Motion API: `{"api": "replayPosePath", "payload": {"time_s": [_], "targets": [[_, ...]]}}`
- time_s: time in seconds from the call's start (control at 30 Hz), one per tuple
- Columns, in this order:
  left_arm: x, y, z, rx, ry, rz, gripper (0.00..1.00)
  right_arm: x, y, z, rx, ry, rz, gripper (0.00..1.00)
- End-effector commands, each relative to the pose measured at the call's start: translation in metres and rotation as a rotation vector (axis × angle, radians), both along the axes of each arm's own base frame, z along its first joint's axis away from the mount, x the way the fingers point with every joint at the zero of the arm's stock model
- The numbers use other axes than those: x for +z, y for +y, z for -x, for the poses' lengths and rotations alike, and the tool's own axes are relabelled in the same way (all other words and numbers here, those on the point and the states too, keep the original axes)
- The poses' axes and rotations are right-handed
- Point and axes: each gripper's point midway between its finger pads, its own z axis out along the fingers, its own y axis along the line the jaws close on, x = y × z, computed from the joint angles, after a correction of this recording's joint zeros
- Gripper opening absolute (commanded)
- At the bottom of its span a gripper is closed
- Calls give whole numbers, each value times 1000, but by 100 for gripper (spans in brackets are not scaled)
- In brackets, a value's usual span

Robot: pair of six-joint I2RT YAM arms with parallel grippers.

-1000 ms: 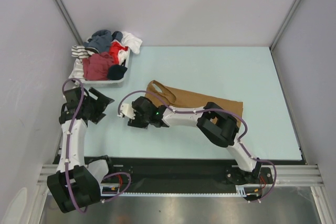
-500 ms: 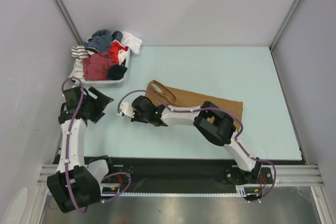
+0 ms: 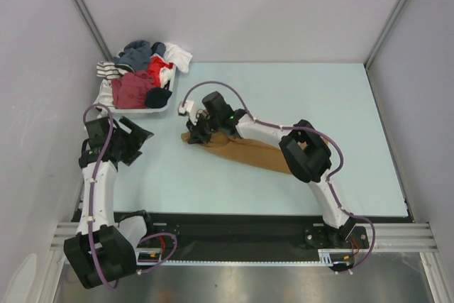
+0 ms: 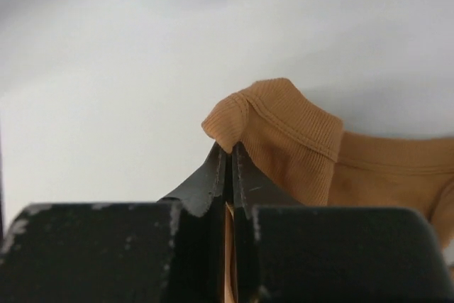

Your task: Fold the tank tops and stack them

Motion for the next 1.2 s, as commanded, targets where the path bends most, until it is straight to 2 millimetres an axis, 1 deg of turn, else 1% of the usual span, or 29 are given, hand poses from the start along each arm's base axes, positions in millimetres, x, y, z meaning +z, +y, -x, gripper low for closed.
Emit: {"api": "replayPosePath", "payload": {"time_s": [0.0,0.03,0.07,0.13,0.17,0.2,0.27,0.3,0.43,0.47,0.5,0.53,0.57,0.6,0.63,0.7,0.73,0.77,0.8,0.83,0.93,1.0,1.03,1.07,1.13,1.17], "targets": [[14,2,-7,-24,-74,-21,85,38,10,10,100,175,-124,4],[15,2,-7,-26,-77,-22,85,36,10,13,128,221,-140,3],[14,2,-7,-26,-74,-21,85,40,8,5,130,241,-167,3],[13,1,-7,-31,-74,-21,85,45,5,1,119,333,-204,4],[13,1,-7,-31,-73,-23,85,46,2,-7,127,343,-239,5],[12,1,-6,-31,-71,-21,85,48,1,-11,117,369,-250,7],[12,1,-7,-34,-75,-24,85,40,0,-14,102,415,-239,8],[13,1,-7,-34,-76,-23,85,41,0,-20,92,415,-241,8],[10,0,-6,-40,-76,-27,85,29,-5,-35,30,462,-234,8],[9,0,-6,-40,-76,-27,84,29,-6,-38,11,484,-239,9],[7,0,-6,-40,-73,-26,84,22,-8,-41,-6,503,-232,9],[7,0,-5,-39,-75,-26,84,20,-8,-49,-32,494,-233,11],[5,1,-5,-39,-72,-27,84,18,-8,-53,-50,502,-227,11],[5,1,-5,-38,-73,-29,84,10,-8,-56,-65,516,-216,11],[5,1,-5,-37,-69,-30,84,13,-6,-60,-71,508,-224,13],[5,1,-5,-36,-71,-31,84,3,-6,-65,-112,519,-192,21],[5,0,-6,-38,-71,-30,84,-7,-6,-69,-138,515,-170,22],[5,0,-6,-36,-73,-36,84,-9,-4,-69,-152,520,-145,25],[4,0,-6,-30,-69,-41,84,-12,-4,-72,-167,505,-130,34],[4,-3,-7,-37,-68,-41,84,-18,-5,-78,-210,493,-105,37],[1,-11,-9,-45,-58,-59,84,-25,-8,-80,-247,497,-71,48],[-2,-19,-10,-57,-47,-65,84,-15,-10,-81,-265,471,-70,55],[-3,-25,-12,-67,-44,-76,84,-12,-13,-83,-276,450,-66,56],[-5,-26,-12,-68,-36,-84,84,6,-13,-85,-278,424,-85,56],[-9,-31,-14,-74,-28,-90,84,15,-18,-87,-309,400,-81,59],[-13,-33,-13,-76,-22,-92,84,24,-20,-90,-316,384,-91,59]]}}
